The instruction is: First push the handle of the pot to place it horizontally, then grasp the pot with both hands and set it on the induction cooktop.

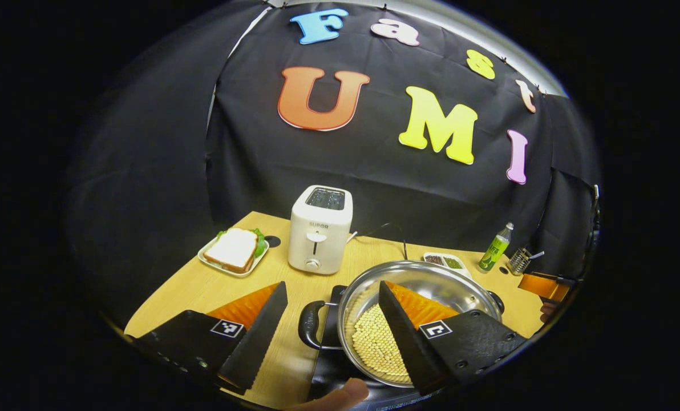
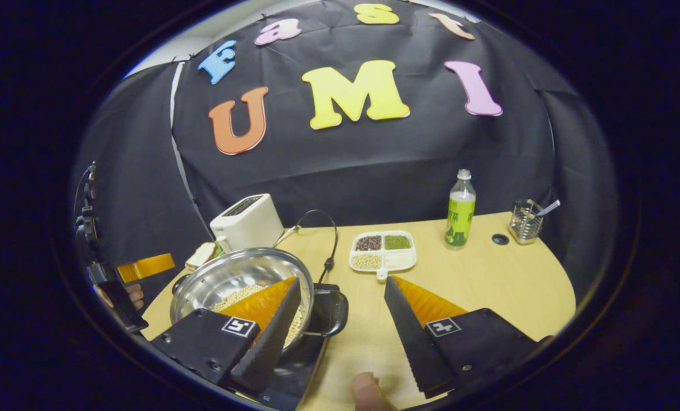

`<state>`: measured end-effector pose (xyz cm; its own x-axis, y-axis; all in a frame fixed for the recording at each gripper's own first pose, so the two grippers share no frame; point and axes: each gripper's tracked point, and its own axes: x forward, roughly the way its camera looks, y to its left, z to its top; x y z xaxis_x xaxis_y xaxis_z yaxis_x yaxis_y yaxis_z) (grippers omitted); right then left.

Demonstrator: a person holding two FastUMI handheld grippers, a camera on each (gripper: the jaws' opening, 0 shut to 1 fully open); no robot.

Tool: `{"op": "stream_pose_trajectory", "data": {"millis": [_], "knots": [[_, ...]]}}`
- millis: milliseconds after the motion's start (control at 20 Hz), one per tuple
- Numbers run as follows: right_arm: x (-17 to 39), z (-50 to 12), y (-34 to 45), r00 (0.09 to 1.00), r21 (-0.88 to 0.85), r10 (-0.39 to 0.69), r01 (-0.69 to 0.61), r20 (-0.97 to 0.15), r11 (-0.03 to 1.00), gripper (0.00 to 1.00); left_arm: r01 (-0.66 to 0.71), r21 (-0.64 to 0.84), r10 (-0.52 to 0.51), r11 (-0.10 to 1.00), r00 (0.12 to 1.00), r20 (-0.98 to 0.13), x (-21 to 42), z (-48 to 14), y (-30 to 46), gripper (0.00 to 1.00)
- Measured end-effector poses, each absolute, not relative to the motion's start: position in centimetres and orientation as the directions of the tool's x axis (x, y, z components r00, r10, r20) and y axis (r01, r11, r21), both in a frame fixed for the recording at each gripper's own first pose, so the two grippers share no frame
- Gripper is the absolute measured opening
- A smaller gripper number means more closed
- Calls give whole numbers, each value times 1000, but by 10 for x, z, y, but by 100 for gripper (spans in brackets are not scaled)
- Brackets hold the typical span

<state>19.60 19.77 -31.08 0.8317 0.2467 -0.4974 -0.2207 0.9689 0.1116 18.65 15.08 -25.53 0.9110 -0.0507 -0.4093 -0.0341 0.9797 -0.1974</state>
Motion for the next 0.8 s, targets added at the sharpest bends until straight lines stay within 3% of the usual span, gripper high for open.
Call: {"op": "stream_pose_trajectory", "data": {"millis": [650,800], "knots": [[102,-164,115,958,21,149,-148,-244,989,99,43,-124,-59,991,990,-129,107,-103,96,95],[76,-128,83,978,-11,118,-121,-169,993,99,24,-70,-32,997,994,-108,80,-76,86,95]]}}
